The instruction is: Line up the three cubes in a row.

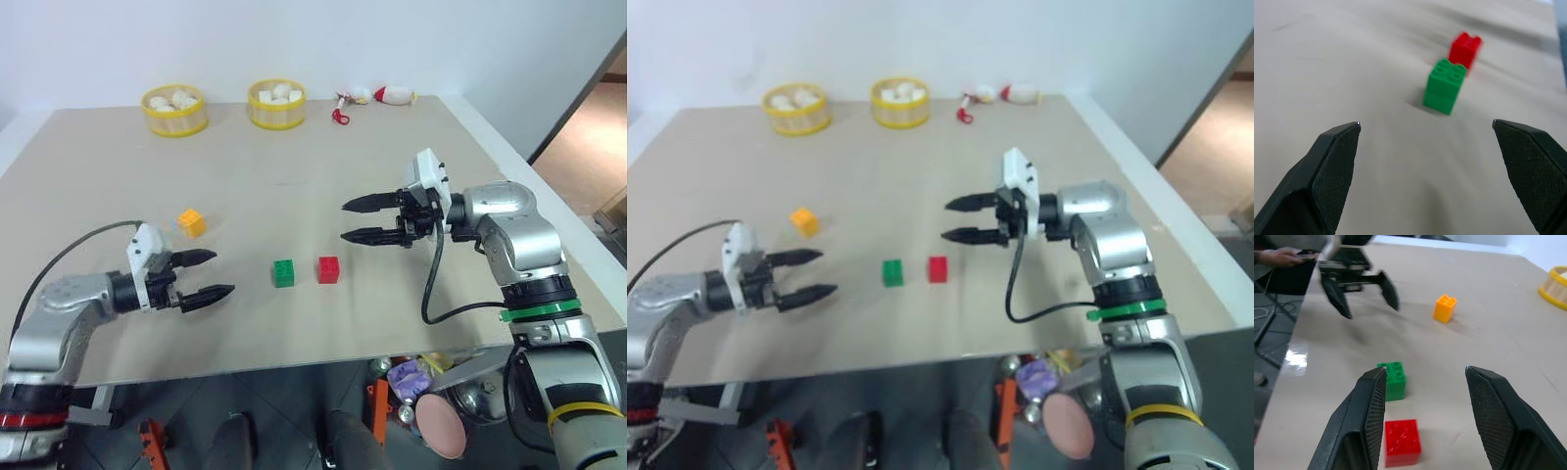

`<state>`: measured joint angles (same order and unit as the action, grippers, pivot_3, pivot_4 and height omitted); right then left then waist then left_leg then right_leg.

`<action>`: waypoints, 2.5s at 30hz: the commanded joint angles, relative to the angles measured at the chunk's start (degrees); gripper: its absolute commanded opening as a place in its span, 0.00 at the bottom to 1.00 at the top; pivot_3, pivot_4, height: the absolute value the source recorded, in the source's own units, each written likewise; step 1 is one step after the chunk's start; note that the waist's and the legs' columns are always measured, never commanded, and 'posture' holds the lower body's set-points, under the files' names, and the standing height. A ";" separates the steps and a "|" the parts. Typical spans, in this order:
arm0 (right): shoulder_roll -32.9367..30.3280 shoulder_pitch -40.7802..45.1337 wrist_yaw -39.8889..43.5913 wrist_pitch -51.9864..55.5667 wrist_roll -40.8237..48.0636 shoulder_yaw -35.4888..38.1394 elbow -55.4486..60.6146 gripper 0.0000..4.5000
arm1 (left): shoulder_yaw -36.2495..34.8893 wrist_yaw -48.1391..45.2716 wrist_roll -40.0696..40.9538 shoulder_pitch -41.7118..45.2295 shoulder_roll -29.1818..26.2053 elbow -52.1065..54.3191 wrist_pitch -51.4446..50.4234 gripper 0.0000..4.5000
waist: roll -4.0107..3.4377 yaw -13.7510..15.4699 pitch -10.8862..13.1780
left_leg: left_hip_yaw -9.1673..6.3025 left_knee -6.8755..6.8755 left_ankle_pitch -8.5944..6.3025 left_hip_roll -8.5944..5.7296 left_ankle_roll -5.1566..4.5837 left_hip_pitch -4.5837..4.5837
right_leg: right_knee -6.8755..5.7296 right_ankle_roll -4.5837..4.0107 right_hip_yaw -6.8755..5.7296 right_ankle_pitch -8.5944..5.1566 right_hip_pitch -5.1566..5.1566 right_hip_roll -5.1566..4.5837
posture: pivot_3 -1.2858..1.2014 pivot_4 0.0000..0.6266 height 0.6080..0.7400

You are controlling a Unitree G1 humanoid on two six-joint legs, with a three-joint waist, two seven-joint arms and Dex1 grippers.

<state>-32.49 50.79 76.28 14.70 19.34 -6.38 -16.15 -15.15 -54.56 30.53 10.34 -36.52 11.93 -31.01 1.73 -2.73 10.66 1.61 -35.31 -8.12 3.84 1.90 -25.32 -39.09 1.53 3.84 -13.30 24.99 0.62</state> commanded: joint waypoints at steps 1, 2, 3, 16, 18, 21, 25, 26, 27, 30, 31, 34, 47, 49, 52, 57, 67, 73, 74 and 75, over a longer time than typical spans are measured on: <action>2.11 2.91 -3.21 -1.26 -0.93 0.50 0.12 0.59 | -3.86 12.79 0.95 -1.47 3.57 7.24 -4.47 0.99 | 0.02 0.01 -0.01 | -0.01 -0.01 0.00 0.00 0.00 0.01 | 0.00 0.01 -0.01 0.00 -0.03 0.00 | 0.52 0.24 1.00; 2.98 3.09 -4.46 -1.54 -1.71 0.19 0.06 0.59 | -4.54 17.04 0.52 -1.76 5.32 8.40 -5.70 0.99 | 0.02 0.01 -0.01 | -0.02 -0.02 0.00 0.00 0.00 0.01 | 0.00 0.01 -0.01 0.03 -0.04 0.02 | 0.52 0.24 1.00; 3.76 3.19 -5.52 -1.60 -2.31 0.01 0.04 0.59 | -5.09 21.29 -0.18 -1.78 6.98 9.18 -6.90 0.99 | 0.05 0.07 -0.02 | 0.00 -0.05 0.01 0.00 0.00 0.03 | 0.00 0.05 0.02 0.06 -0.06 0.01 | 0.52 0.24 1.00; 9.29 2.93 -16.12 -1.77 -9.25 -3.20 0.30 0.59 | -2.99 45.45 -10.69 5.14 14.66 1.46 -9.00 0.99 | 0.15 0.12 -0.07 | 0.02 -0.10 0.01 -0.06 0.00 0.02 | 0.03 0.17 0.10 0.19 -0.08 0.03 | 0.52 0.24 1.00; 9.15 3.20 -16.73 -1.91 -9.65 -2.91 -0.10 0.59 | -1.68 45.77 -11.70 6.95 15.09 -1.07 -8.50 0.99 | 0.15 0.15 -0.07 | 0.02 -0.10 0.01 -0.07 0.00 0.01 | 0.03 0.16 0.10 0.19 -0.08 0.02 | 0.52 0.24 1.00; 8.92 3.19 -17.24 -2.26 -9.93 -2.60 -0.33 0.59 | 0.39 45.69 -13.47 8.65 15.33 -4.44 -7.21 0.99 | 0.17 0.12 -0.08 | 0.02 -0.09 0.01 -0.08 0.00 0.00 | 0.04 0.20 0.11 0.21 -0.06 0.02 | 0.52 0.24 1.00; 8.73 2.73 -17.62 -2.32 -9.87 -2.25 0.21 0.59 | 1.92 45.73 -15.03 11.30 15.75 -9.68 -5.13 0.99 | 0.18 0.09 -0.08 | 0.02 -0.04 0.01 -0.08 0.00 -0.01 | 0.04 0.35 0.10 0.30 -0.01 0.04 | 0.52 0.24 1.00; 8.68 2.61 -17.69 -2.28 -9.83 -2.23 0.40 0.59 | 2.18 45.64 -15.43 12.01 15.66 -10.93 -4.60 0.99 | 0.18 0.10 -0.08 | 0.01 -0.02 0.01 -0.07 0.00 -0.01 | 0.04 0.35 0.10 0.30 0.00 0.06 | 0.52 0.24 1.00; 8.59 2.47 -17.74 -2.28 -9.79 -2.22 0.57 0.59 | 2.18 45.66 -15.69 12.87 15.57 -12.23 -4.24 0.99 | 0.18 0.09 -0.08 | 0.00 -0.02 0.01 -0.07 0.00 -0.01 | 0.04 0.34 0.09 0.30 0.00 0.07 | 0.52 0.24 1.00; 8.34 2.24 -17.93 -2.26 -9.72 -2.18 0.79 0.59 | 1.92 45.51 -16.32 15.25 15.10 -15.81 -3.07 0.99 | 0.18 0.09 -0.08 | 0.01 0.00 0.01 -0.07 0.00 -0.01 | 0.04 0.35 0.10 0.30 0.01 0.07 | 0.52 0.24 1.00; 8.27 2.18 -17.94 -2.26 -9.67 -2.13 0.88 0.59 | 1.84 45.42 -16.50 16.00 14.91 -16.87 -2.70 0.99 | 0.18 0.09 -0.08 | 0.02 0.00 0.01 -0.07 0.01 -0.01 | 0.04 0.35 0.10 0.29 0.01 0.07 | 0.52 0.24 1.00; 8.15 2.15 -18.09 -2.17 -9.53 -1.97 1.03 0.59 | 1.86 44.63 -16.85 17.94 14.43 -19.81 -1.41 0.99 | 0.19 0.12 -0.07 | 0.01 0.00 0.01 -0.08 0.00 -0.04 | 0.04 0.37 0.10 0.28 0.01 0.06 | 0.52 0.24 1.00; 7.70 2.73 -18.12 -1.82 -8.77 -1.31 1.75 0.59 | 4.45 37.03 -18.43 24.97 12.65 -32.82 4.95 0.99 | 0.19 0.12 -0.07 | 0.01 0.01 0.01 -0.08 0.01 -0.06 | 0.05 0.39 0.09 0.29 0.03 0.05 | 0.52 0.24 1.00; 7.64 2.73 -18.18 -1.79 -8.75 -1.27 1.74 0.59 | 4.83 36.32 -19.03 26.61 12.39 -35.42 6.06 0.99 | 0.19 0.12 -0.07 | 0.01 0.01 0.01 -0.08 0.01 -0.06 | 0.05 0.39 0.10 0.29 0.03 0.05 | 0.52 0.24 1.00; 7.58 2.71 -18.33 -1.68 -8.73 -1.25 1.78 0.59 | 5.41 35.30 -19.77 28.39 12.29 -38.32 7.54 0.99 | 0.19 0.12 -0.07 | 0.01 0.01 0.01 -0.08 0.01 -0.06 | 0.05 0.39 0.09 0.29 0.03 0.06 | 0.52 0.24 1.00; 7.53 2.82 -18.41 -1.66 -8.69 -1.15 1.70 0.59 | 6.35 33.33 -20.18 29.64 12.63 -40.83 9.48 0.75 | 0.19 0.10 -0.07 | 0.01 0.04 0.01 -0.09 0.01 -0.08 | 0.05 0.41 0.10 0.28 0.06 0.06 | 0.52 0.24 1.00; 7.51 3.38 -18.61 -2.03 -8.94 -1.13 0.77 0.59 | 6.89 31.86 -21.57 30.39 11.62 -42.17 10.00 0.34 | 0.19 0.11 -0.07 | 0.01 0.07 0.01 -0.09 0.01 -0.09 | 0.05 0.42 0.10 0.26 0.08 0.06 | 0.52 0.24 1.00; 7.72 3.96 -18.31 -2.50 -9.03 -1.36 -0.02 0.59 | 8.71 23.34 -21.32 29.64 9.06 -39.86 15.38 0.34 | 0.19 0.09 -0.06 | 0.02 0.08 0.01 -0.09 0.01 -0.10 | 0.05 0.41 0.10 0.26 0.10 0.06 | 0.52 0.24 1.00; 7.73 4.04 -18.26 -2.57 -9.05 -1.39 -0.06 0.59 | 8.84 20.21 -20.12 29.17 8.56 -38.78 16.24 0.34 | 0.19 0.10 -0.06 | 0.02 0.09 0.01 -0.09 0.01 -0.10 | 0.05 0.41 0.10 0.26 0.11 0.06 | 0.52 0.24 1.00; 7.73 4.11 -18.19 -2.61 -9.04 -1.40 -0.12 0.59 | 8.92 17.14 -19.04 28.67 8.14 -37.75 17.10 0.34 | 0.19 0.11 -0.06 | 0.02 0.10 0.01 -0.09 0.01 -0.11 | 0.06 0.40 0.10 0.25 0.12 0.05 | 0.52 0.24 1.00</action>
<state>-24.61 52.76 58.23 13.11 9.78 -9.32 -17.22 -6.37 -32.71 9.64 39.18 -27.03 -29.59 -16.66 1.92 -2.62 10.60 1.63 -35.20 -8.11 3.75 1.91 -25.43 -39.03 1.92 3.94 -13.06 25.11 0.67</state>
